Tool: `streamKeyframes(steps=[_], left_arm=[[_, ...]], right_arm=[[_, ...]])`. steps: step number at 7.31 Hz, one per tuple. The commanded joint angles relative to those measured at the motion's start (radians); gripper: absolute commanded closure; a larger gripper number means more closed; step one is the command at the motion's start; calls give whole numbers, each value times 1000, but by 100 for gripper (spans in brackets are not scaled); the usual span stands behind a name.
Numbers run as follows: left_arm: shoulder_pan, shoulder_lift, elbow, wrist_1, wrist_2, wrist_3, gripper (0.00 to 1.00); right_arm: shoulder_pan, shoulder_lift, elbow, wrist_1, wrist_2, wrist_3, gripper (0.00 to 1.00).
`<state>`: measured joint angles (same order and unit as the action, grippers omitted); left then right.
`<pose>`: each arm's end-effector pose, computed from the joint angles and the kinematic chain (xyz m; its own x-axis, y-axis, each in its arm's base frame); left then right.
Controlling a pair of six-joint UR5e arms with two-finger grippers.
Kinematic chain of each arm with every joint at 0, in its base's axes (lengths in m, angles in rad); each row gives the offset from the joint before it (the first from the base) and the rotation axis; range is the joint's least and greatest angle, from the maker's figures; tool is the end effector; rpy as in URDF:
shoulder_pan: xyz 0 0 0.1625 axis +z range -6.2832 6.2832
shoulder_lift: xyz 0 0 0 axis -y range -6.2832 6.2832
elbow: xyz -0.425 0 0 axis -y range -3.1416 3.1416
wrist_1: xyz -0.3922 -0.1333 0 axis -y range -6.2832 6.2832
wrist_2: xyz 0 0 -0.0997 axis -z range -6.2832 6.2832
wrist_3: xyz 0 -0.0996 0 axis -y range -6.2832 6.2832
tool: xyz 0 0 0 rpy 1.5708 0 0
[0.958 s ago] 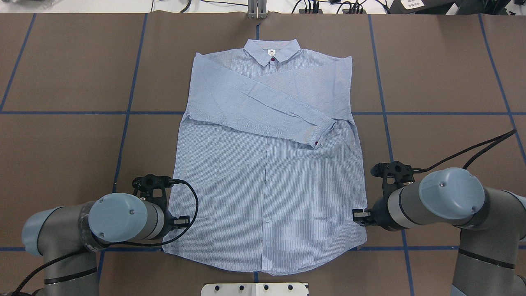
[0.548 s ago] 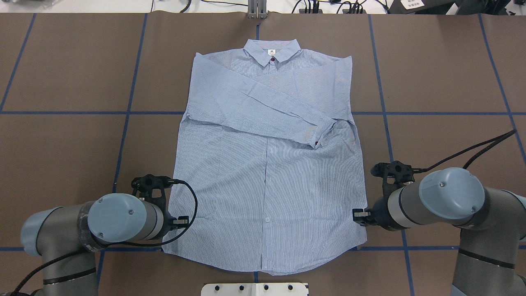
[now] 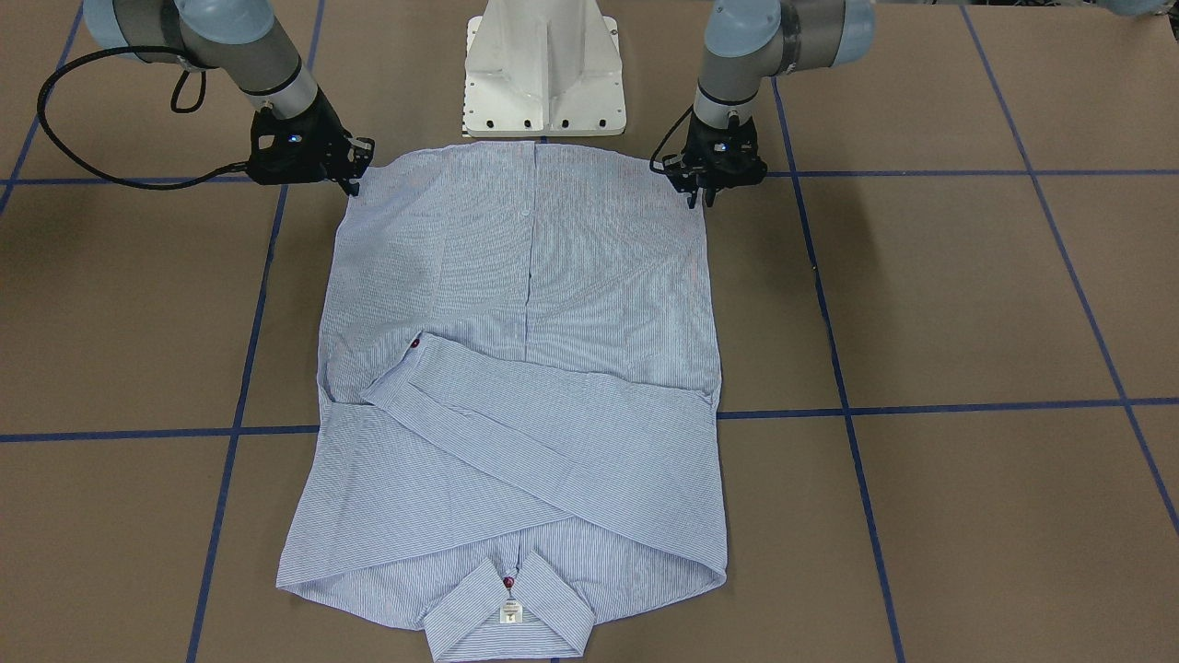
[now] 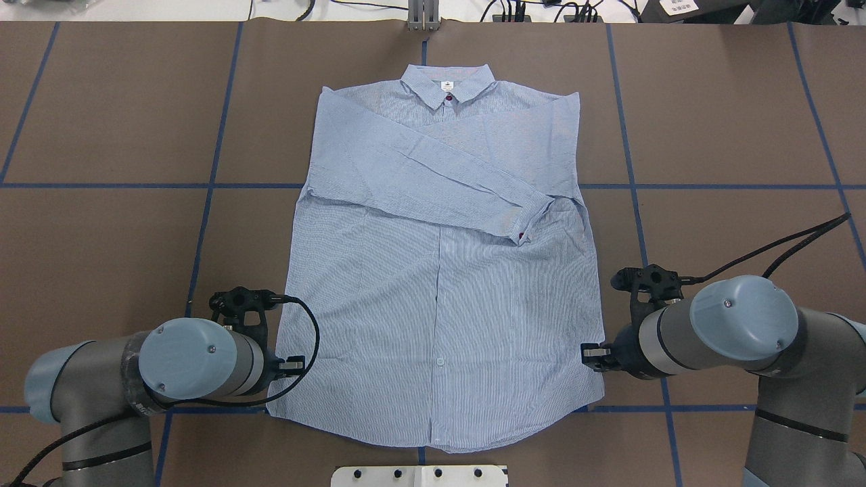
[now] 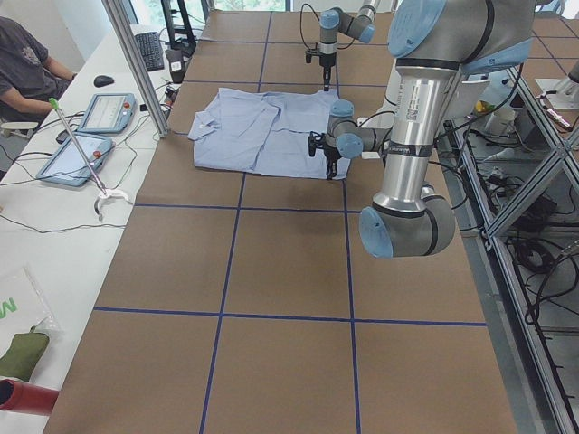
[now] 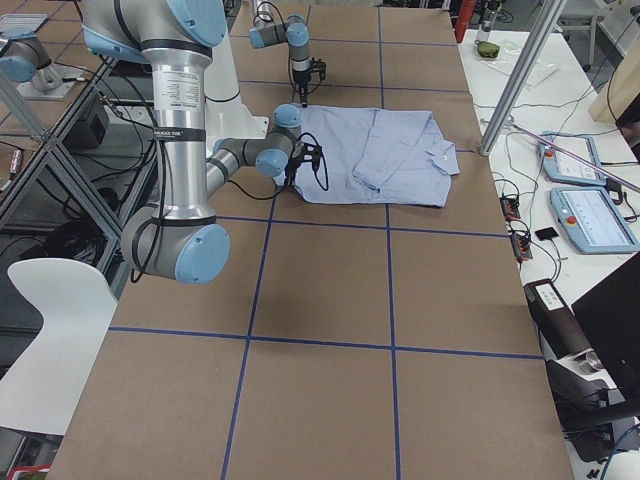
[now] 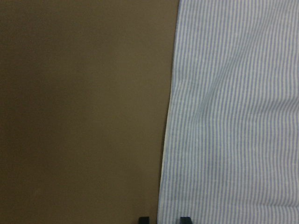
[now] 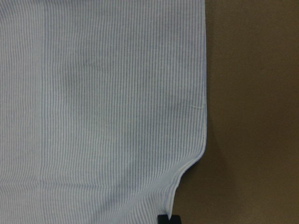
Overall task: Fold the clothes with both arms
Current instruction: 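Lower both grippers onto the hem corners and close on the fabric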
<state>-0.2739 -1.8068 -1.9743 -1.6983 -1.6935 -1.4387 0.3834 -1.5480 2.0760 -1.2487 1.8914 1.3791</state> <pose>0.5010 -0.2666 0.3436 0.7117 -0.0642 -0.6995 0.0938 0.9956 0.0041 -0.4119 -0.2760 0.3773 0.6266 0.0578 0.7772 -0.0163 0.9980 -0.0610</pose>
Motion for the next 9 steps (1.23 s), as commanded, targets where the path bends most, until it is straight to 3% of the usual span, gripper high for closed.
streamKeyframes(steps=[1,9], left_arm=[[2,-3,2,2,-2,0,65],[7,-8,9,0,-6,1,61]], right_arm=[[0,-1,-2,0,2,0,100],[5,-1,-1,0,2,0,100]])
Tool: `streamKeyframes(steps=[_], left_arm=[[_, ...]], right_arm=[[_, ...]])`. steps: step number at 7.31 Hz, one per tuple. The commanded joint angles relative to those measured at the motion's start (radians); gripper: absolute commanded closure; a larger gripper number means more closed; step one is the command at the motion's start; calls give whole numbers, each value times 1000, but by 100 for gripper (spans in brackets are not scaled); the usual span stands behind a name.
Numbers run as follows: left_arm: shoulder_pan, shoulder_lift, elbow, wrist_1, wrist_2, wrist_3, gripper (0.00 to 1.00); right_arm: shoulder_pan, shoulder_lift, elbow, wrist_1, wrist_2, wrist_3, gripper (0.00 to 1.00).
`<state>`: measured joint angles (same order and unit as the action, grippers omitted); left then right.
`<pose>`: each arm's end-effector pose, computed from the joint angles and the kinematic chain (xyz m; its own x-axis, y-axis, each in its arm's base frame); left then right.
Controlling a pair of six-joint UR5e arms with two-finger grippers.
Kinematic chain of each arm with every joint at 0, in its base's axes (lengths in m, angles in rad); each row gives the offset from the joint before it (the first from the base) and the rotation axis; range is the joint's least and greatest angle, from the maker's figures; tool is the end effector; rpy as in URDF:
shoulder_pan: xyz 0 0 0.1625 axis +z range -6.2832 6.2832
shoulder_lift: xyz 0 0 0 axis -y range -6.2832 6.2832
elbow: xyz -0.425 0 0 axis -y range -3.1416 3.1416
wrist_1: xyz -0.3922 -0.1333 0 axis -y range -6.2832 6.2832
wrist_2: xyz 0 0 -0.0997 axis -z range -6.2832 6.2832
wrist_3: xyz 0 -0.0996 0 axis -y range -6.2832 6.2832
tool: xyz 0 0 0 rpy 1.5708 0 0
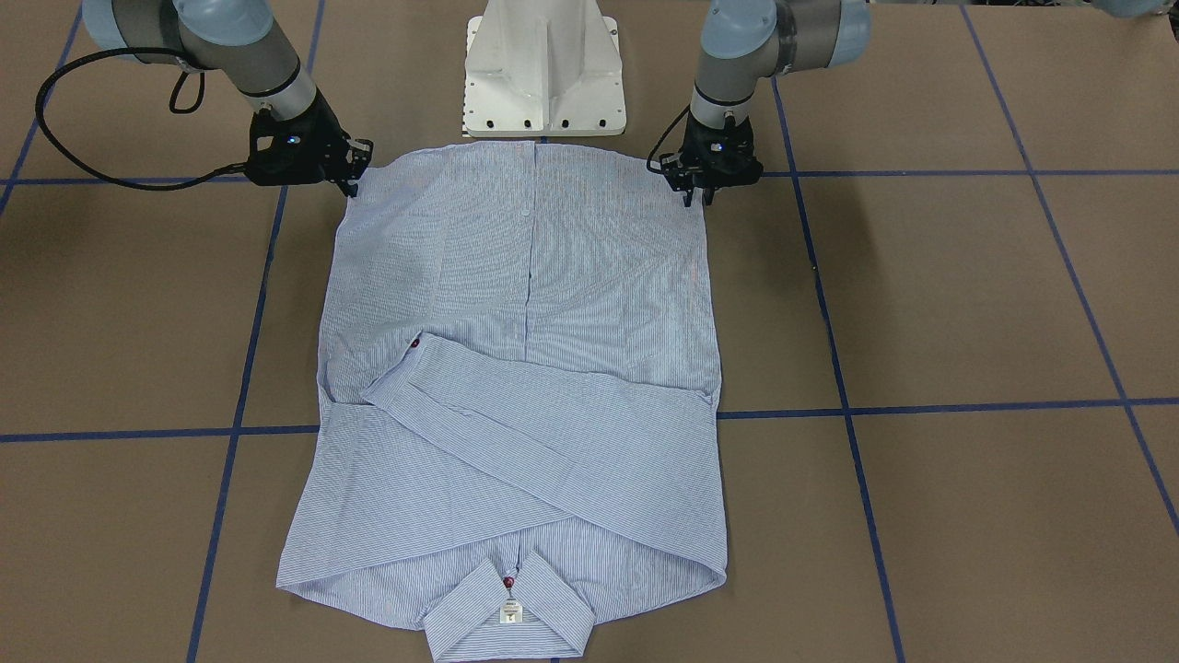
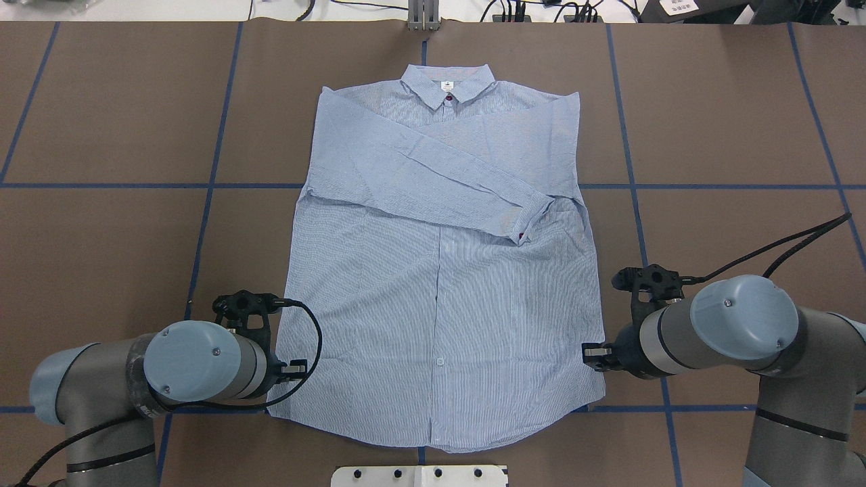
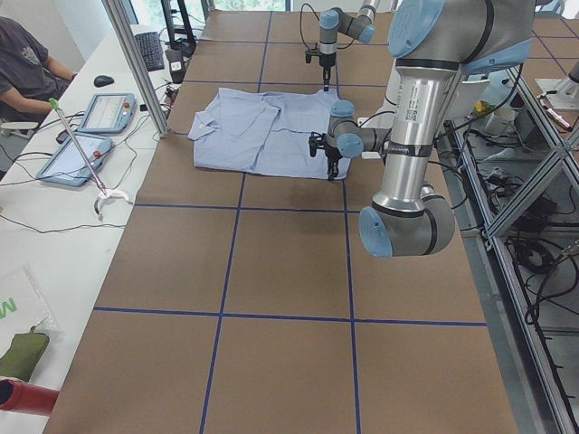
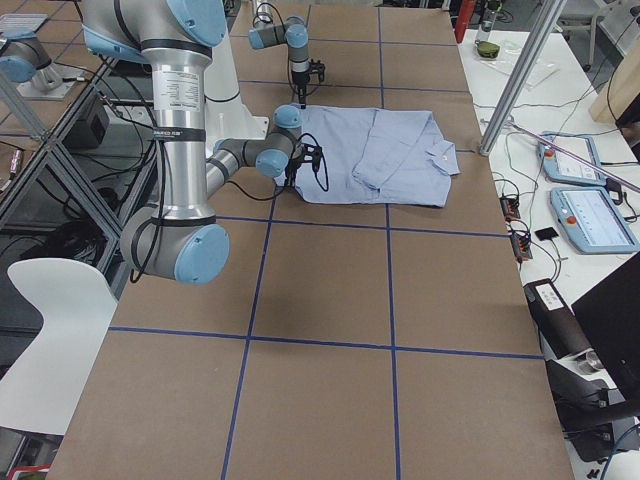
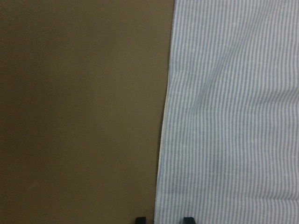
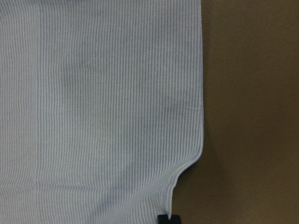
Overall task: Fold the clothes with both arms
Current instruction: 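Lower both grippers onto the hem corners and close on the fabric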
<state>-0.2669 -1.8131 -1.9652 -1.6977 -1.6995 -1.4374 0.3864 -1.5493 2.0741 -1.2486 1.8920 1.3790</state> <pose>0.5061 -0.2633 0.3443 0.7140 -0.0585 -0.6977 0.0817 0.9967 0.0001 -0.4112 -0.2773 0.3788 0.6286 0.0605 0.7754 -0.0190 0.9979 -0.0624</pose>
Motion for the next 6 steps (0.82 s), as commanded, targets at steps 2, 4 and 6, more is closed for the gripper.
streamKeyframes(steps=[2,4,6], left_arm=[[2,-3,2,1,0,-2,67],[2,-5,2,1,-2,-2,75],[2,-5,0,1,-2,-6,90]], right_arm=[[2,-2,1,0,1,0,100],[2,-2,1,0,1,0,100],[2,-3,0,0,1,0,100]])
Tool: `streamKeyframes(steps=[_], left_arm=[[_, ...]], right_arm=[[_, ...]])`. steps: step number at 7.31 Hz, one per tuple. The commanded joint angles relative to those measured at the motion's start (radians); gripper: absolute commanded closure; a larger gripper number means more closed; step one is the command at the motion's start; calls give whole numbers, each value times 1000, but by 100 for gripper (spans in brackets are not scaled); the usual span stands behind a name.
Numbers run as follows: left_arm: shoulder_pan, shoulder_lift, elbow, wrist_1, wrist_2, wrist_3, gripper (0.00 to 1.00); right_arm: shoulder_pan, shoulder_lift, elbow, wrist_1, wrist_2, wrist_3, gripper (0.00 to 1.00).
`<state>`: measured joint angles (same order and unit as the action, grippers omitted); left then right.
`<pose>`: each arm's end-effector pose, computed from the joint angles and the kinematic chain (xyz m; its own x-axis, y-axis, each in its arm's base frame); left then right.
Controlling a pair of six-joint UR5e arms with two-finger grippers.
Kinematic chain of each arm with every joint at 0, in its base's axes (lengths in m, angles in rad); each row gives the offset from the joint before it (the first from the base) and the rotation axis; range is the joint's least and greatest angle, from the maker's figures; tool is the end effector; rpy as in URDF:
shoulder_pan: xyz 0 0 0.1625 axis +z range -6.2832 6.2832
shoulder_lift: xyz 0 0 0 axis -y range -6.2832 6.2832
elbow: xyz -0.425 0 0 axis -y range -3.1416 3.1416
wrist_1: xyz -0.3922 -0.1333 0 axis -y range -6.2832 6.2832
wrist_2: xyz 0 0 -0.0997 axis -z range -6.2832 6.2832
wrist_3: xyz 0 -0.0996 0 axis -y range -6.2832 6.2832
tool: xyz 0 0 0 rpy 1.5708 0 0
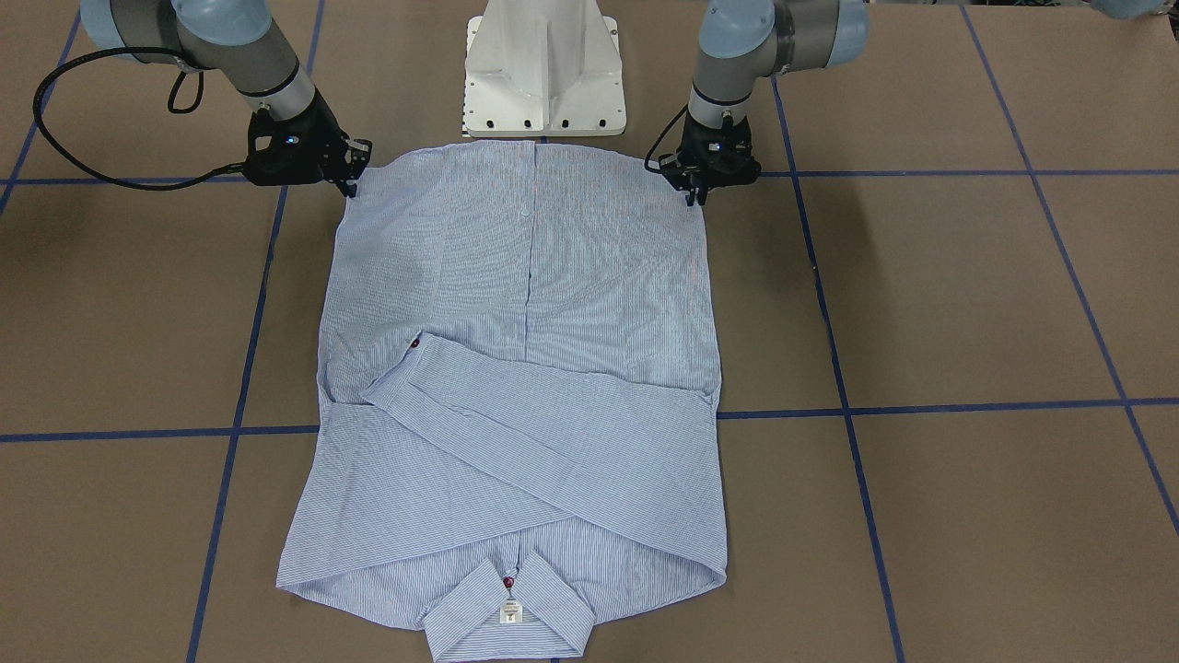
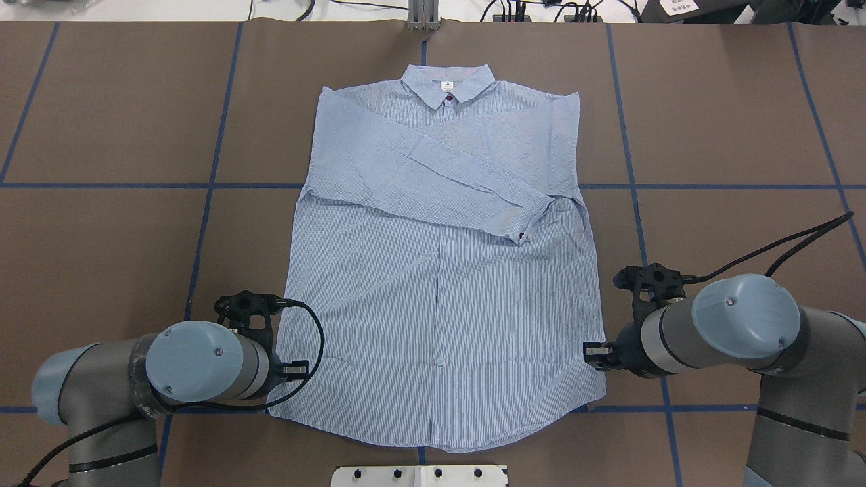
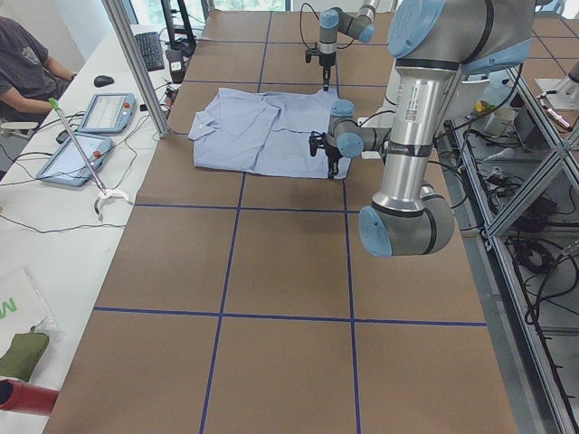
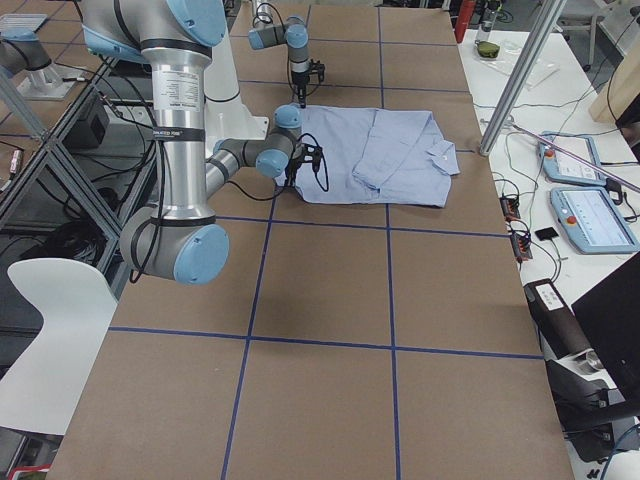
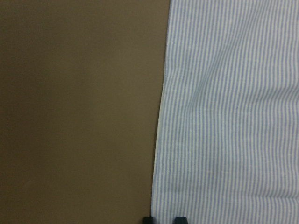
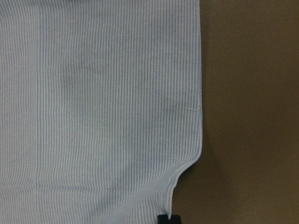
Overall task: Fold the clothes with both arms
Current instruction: 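Lower both grippers onto the hem corners and close on the fabric, then lift both hem corners with both grippers and pull them apart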
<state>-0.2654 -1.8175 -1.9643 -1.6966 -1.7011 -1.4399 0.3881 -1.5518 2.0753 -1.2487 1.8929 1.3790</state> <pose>0.5075 -0.2627 0.3424 0.7121 -0.0594 -0.6996 0.0809 0.9967 -0.0024 -0.4100 -0.2776 0.3794 0.6293 0.0619 0.7747 -0.0201 0.9978 -0.0635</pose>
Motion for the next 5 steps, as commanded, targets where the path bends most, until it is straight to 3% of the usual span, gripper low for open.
streamKeyframes(steps=[1,3,5], left_arm=[[0,-2,-1,0,0,-41,100],[-2,0,-16,0,0,-51,100],[-8,24,-124,35,-2,-51,100]], right_arm=[[0,-1,-1,0,0,0,100],[2,-1,2,0,0,0,100],[14,-2,26,0,6,0,100]])
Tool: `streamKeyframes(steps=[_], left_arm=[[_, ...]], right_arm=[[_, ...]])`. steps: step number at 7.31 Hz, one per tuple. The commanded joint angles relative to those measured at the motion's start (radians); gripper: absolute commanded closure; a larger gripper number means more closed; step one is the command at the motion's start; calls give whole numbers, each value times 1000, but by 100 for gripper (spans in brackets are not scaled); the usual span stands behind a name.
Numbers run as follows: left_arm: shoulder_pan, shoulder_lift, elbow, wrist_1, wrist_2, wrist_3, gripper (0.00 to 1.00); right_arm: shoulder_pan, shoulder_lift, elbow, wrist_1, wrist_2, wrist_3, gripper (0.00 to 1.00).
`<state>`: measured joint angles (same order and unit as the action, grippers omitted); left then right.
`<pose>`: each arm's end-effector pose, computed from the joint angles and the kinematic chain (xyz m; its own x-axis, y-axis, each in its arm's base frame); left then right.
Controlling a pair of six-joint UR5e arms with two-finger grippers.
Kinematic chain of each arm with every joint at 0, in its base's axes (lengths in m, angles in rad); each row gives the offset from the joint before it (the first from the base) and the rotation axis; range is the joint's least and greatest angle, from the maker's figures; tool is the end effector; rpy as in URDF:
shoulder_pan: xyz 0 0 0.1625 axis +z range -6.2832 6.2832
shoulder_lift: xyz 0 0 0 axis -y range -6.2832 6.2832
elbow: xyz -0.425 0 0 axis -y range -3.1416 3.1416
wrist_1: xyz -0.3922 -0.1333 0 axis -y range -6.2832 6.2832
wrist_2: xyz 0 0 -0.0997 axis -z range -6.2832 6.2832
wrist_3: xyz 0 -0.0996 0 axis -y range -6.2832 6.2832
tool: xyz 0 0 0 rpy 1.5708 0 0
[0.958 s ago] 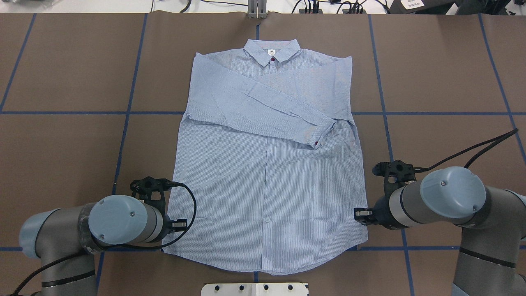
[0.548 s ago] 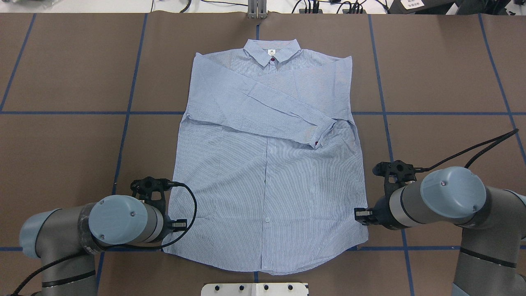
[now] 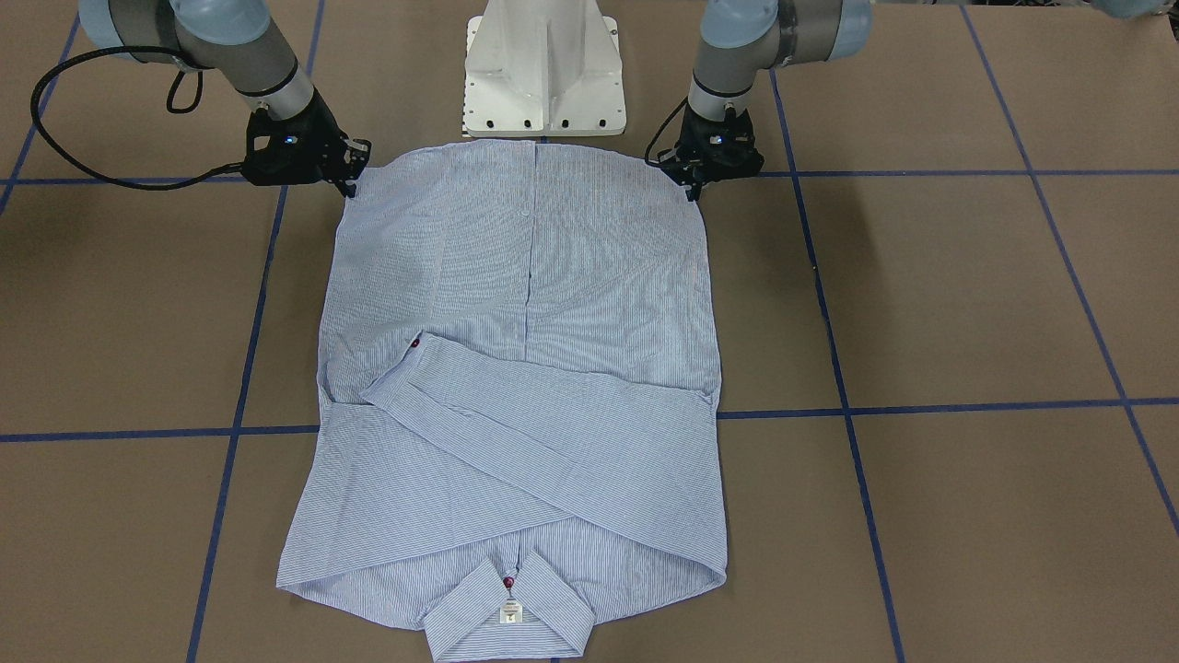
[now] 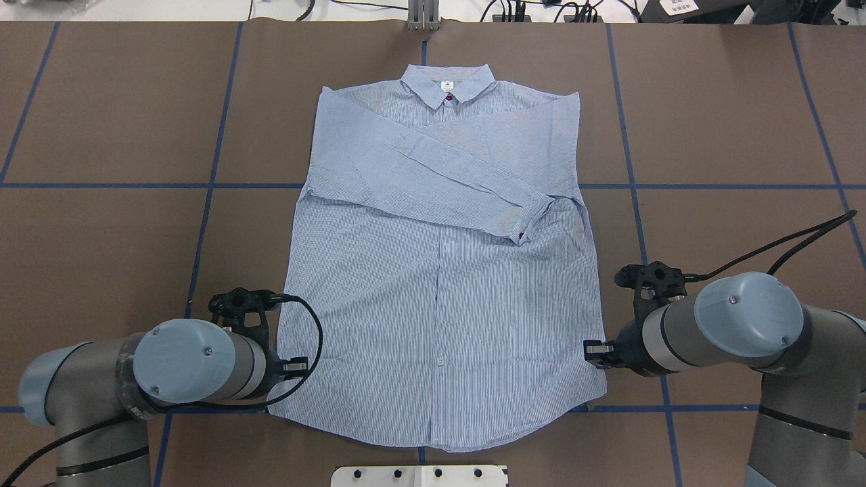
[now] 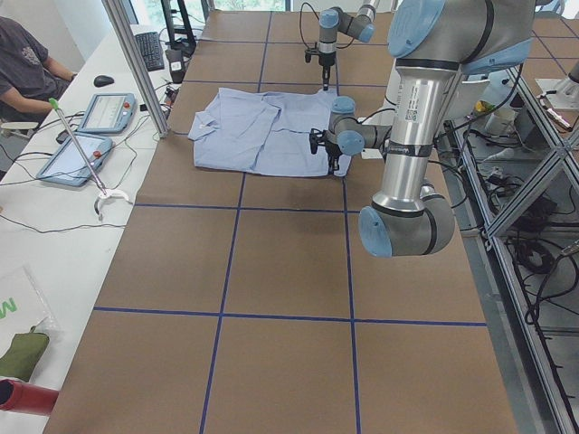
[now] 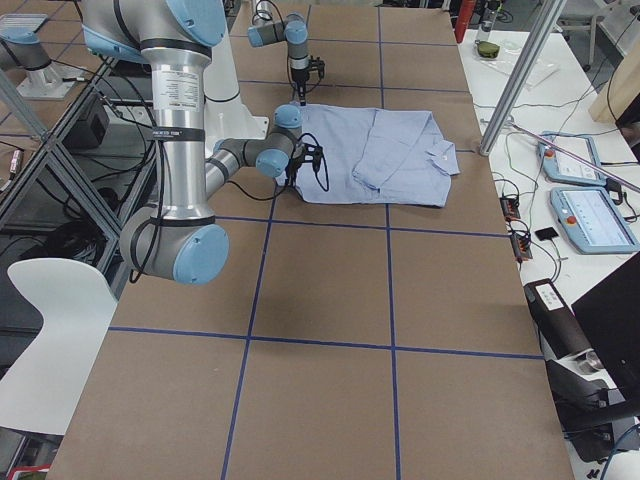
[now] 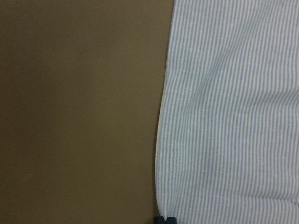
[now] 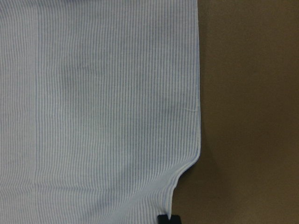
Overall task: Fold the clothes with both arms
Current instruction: 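Lift both hem corners with both grippers and pull them apart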
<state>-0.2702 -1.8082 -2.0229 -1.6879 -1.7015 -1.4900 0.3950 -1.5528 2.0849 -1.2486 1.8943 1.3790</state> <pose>0.4910 -0.2608 0.3224 0.6787 -0.1050 -0.7269 0.1196 0.9923 -0.0316 -0.4061 -0.2794 0.3753 0.6224 0.0637 0.7801 -0.0254 0.9978 -0.0612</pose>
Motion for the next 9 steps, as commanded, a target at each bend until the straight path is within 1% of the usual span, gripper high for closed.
streamKeyframes(steps=[1,2,3,4,6,9], left_arm=[[-3,18,-150,90,-33,-1,100],[-3,15,-213,159,-59,-1,100],[-3,15,-250,200,-61,-1,100],[-3,18,-257,204,-73,0,100],[-3,20,-243,205,-82,5,100],[-3,23,-229,206,-86,29,100]], right_arm=[[16,-6,38,0,20,0,100],[45,-13,52,5,61,0,100],[74,-15,79,5,115,0,100],[112,-36,105,6,159,-1,100],[165,-52,121,8,222,-2,100],[169,-62,118,8,227,-6,100]])
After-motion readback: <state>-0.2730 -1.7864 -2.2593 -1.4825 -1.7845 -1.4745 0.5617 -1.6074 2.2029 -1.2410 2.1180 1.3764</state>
